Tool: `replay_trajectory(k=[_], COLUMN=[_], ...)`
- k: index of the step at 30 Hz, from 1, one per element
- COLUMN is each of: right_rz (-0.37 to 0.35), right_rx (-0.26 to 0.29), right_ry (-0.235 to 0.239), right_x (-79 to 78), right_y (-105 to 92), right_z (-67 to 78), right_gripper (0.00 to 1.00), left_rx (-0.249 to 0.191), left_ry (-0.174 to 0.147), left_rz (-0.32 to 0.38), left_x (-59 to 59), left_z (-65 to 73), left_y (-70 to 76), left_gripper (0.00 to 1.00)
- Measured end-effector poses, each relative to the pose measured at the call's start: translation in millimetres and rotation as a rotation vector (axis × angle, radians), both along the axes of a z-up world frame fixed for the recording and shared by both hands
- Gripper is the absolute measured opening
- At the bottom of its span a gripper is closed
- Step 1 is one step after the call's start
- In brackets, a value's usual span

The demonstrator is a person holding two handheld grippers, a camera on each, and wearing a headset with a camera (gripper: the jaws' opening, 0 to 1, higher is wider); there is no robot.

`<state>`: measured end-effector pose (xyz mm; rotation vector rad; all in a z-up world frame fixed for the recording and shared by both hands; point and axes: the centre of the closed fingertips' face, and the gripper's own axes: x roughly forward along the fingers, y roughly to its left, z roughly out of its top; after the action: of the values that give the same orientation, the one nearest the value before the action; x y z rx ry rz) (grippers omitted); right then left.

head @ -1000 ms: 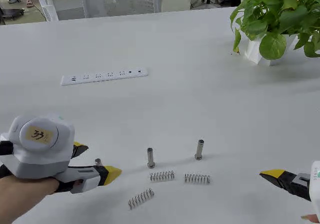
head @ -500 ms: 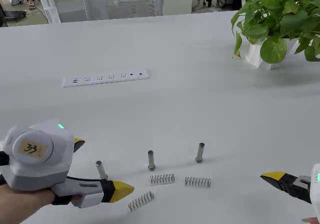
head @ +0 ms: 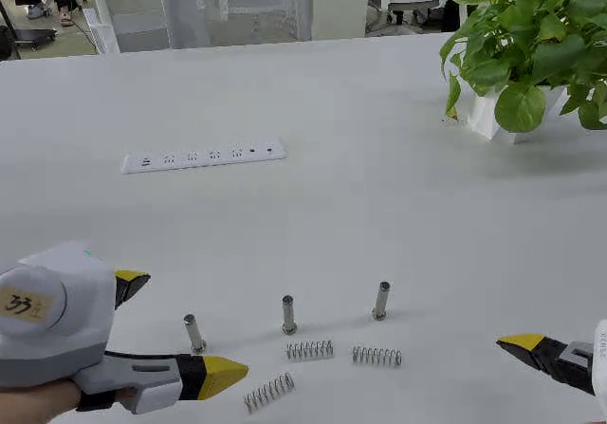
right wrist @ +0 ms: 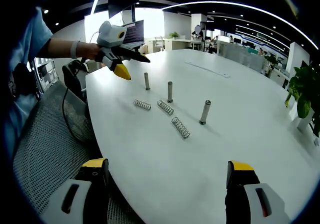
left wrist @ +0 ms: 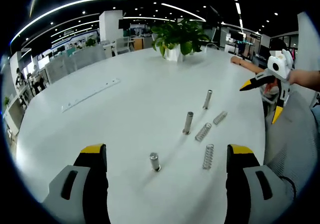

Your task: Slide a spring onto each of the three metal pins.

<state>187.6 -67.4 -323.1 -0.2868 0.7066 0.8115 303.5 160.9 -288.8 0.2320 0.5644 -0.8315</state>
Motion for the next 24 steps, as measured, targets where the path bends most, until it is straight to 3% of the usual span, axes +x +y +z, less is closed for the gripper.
replay_trajectory(k=[4,12,20,24], right_rz=[-0.006,0.007,0.024,0.033], right_rx=[-0.005,-0.019,-0.035,-0.042], right_ry=[-0.008,-0.015,-0.027,-0.033], right_x=[4.7,9.8,18.4,21.2], right_y=[-3.6,-6.7,-9.5,-9.3], right_z=[0.1,2.5,5.9,8.6], right_gripper=[0.98,0.98,0.99,0.99], left_rx=[-0.01,-0.021,-0.034,-0.038], left_ry=[-0.027,-0.038,-0.066,-0.063], left_rz=[0.01,0.039,0.032,0.036], left_x=[-3.3,-9.9,-22.1,-29.9], left_z=[3.2,3.7,7.4,5.9], left_y=[4.3,19.2,22.5,24.1], left_gripper=[0.97,0.96,0.94,0.93])
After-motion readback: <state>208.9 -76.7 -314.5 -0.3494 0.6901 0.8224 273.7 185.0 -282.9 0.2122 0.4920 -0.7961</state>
